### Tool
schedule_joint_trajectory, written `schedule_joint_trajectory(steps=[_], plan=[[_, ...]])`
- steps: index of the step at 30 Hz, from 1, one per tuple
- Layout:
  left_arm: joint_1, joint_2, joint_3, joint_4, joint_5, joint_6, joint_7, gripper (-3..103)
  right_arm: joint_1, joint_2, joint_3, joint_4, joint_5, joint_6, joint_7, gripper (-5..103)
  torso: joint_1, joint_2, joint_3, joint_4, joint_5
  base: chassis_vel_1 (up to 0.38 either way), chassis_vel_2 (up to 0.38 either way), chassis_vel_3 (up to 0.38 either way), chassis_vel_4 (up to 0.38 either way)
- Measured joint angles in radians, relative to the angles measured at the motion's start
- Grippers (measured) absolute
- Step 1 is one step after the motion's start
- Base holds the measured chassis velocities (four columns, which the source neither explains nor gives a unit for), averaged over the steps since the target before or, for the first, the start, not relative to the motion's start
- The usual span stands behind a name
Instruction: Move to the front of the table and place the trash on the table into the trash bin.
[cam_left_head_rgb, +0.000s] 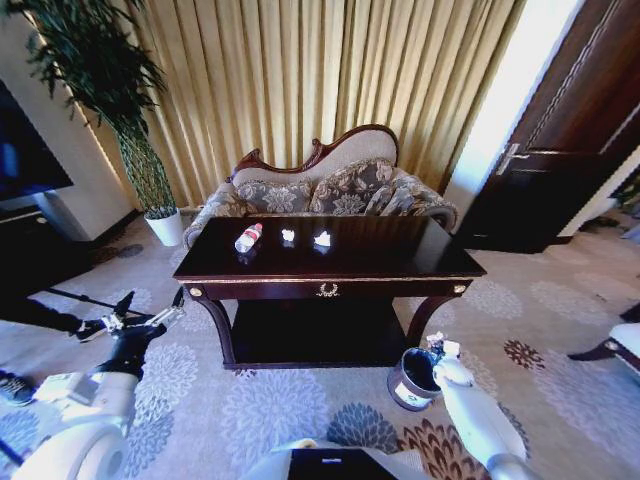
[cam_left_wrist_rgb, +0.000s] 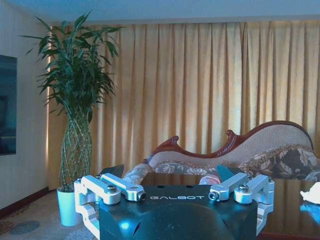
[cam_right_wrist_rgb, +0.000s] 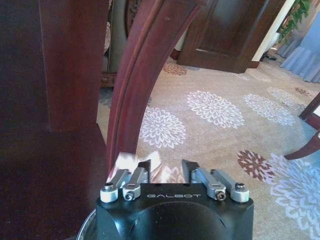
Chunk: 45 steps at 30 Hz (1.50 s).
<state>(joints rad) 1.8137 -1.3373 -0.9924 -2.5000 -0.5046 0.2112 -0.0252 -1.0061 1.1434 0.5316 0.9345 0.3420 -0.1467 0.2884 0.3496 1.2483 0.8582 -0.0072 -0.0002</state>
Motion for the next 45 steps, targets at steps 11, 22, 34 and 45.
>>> schedule_joint_trajectory(steps=[11, 22, 34, 45], plan=[[0.004, -0.001, -0.005, 0.000, -0.006, -0.004, 0.001, 100, -0.012, -0.001, 0.008, 0.006, -0.008, -0.003, 0.012, 69, 0.000, 0.000, 0.000, -0.0003, 0.0000, 0.000, 0.000, 0.000, 0.000], [0.006, 0.000, -0.006, 0.000, -0.006, -0.005, 0.003, 100, -0.046, 0.007, 0.026, 0.040, 0.007, -0.024, 0.011, 100, 0.000, 0.000, 0.000, -0.0003, 0.0000, 0.000, 0.000, 0.000, 0.000], [0.002, 0.000, 0.005, 0.000, -0.003, -0.005, 0.004, 100, -0.183, -0.017, 0.056, 0.385, 0.121, -0.012, -0.077, 100, 0.000, 0.000, 0.000, -0.0004, 0.0001, 0.000, 0.000, 0.000, 0.000], [0.003, 0.003, 0.003, 0.000, -0.001, -0.003, 0.004, 100, -0.376, -0.041, 0.062, 1.071, 0.207, -0.075, -0.138, 100, 0.000, 0.000, 0.000, -0.0005, -0.0006, 0.000, 0.000, 0.000, 0.000]])
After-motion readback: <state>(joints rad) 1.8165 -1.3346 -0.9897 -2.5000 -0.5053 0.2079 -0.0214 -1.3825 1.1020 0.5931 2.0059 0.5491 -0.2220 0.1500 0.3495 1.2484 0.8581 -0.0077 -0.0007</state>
